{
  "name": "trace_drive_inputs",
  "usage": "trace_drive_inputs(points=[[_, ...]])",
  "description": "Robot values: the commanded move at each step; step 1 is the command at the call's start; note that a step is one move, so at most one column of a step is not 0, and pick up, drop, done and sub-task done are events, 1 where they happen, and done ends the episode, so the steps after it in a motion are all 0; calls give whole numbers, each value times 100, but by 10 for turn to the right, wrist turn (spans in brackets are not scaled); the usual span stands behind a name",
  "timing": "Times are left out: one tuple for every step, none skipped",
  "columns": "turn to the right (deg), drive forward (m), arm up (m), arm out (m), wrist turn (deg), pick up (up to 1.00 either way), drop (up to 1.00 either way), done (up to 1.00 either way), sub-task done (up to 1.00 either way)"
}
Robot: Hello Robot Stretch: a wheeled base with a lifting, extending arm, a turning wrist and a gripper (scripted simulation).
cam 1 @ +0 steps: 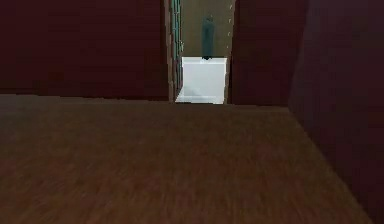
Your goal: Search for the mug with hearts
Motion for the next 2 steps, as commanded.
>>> trace_drive_inputs(points=[[0,100,0,0,0,0,0,0,0],[30,0,0,0,0,0,0,0,0]])
